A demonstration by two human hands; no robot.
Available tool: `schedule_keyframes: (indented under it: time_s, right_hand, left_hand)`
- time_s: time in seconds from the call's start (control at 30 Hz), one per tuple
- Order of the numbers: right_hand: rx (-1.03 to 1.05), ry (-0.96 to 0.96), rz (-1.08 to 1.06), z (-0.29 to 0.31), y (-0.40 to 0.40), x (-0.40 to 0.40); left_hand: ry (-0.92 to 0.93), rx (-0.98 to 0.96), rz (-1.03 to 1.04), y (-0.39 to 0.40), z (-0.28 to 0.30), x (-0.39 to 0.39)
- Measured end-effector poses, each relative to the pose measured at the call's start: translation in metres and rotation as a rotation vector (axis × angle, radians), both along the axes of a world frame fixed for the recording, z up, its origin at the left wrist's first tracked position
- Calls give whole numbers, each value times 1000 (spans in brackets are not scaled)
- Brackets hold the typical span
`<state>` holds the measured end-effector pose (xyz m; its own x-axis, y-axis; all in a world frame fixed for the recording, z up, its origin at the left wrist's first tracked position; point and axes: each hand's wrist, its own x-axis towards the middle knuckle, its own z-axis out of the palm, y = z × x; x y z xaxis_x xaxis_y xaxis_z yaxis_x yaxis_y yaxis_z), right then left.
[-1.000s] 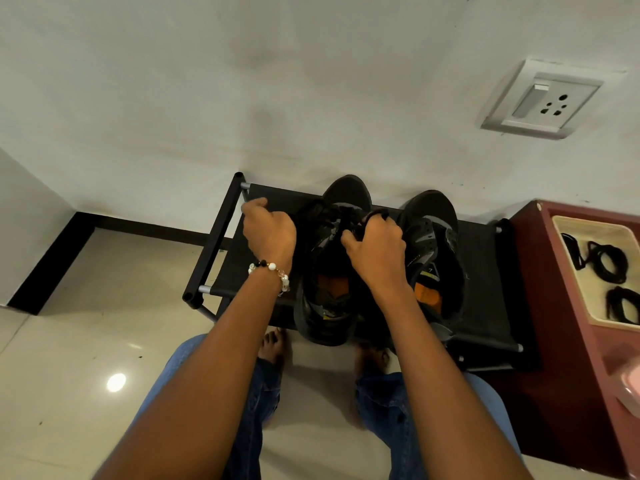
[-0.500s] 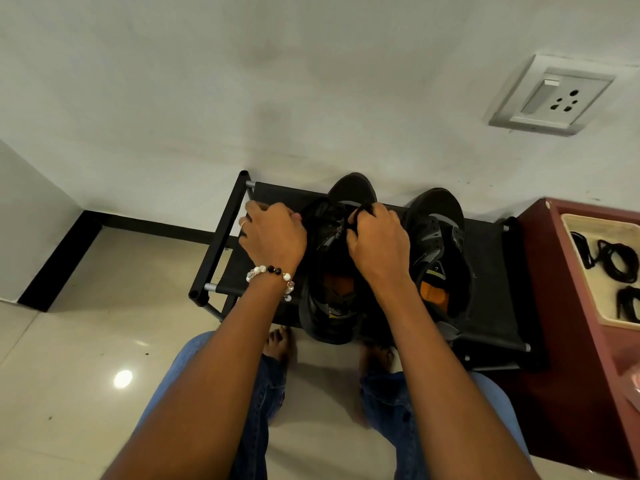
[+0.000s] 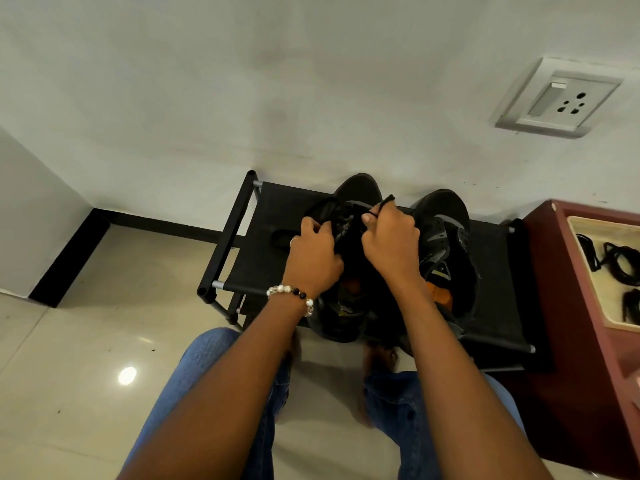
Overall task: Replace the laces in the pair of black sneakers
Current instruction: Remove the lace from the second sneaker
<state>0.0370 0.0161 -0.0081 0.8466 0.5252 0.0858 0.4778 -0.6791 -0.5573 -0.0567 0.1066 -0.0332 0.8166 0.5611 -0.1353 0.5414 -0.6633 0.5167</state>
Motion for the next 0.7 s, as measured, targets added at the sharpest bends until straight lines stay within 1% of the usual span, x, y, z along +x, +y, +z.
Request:
schedule_keyframes:
  time_s: [0.07,0.13,0.2,0.23,0.27,0.3,0.37,0.43,0.47,0.53,0.6,0.7]
  right_hand:
    - [218,190,-119,-1,-3,6]
    - [535,402,-297,0,-6,10]
    - [857,664,-481,7,-8,12]
    - [959,742,-551,8,-9,14]
    - [990,758,-596,9,-11,17]
    - [953,719,-610,6,-13,21]
    - [715,543,-561,-1,-19,27]
    - [464,354,-410,-3,-23,29]
    - [384,265,-310,-2,-23,28]
    - [302,115,-135,0,-19,24]
    - [225,84,0,0,-12,19]
    - [-2,31,145,-6,-3,12]
  left_hand:
    - [23,-21,65,-2,-4,1]
    - [36,-23,93,-3,-7,3]
    - [38,-17,117,-3,-10,4]
    - [34,-24,131,-3,-12,5]
    - [30,-30,138,-3,-13,6]
    - [27,-32,138,-2,-14,6]
    - [17,-33,138,-1,-15,5]
    - [-1,-40,146,-1,-14,5]
    - [-12,-43,155,-1,-14,5]
    - [-27,-41,174,-2,-12,6]
    - [-35,-31,186,-3,-11,5]
    - [-44,-5,190,-3,-8,4]
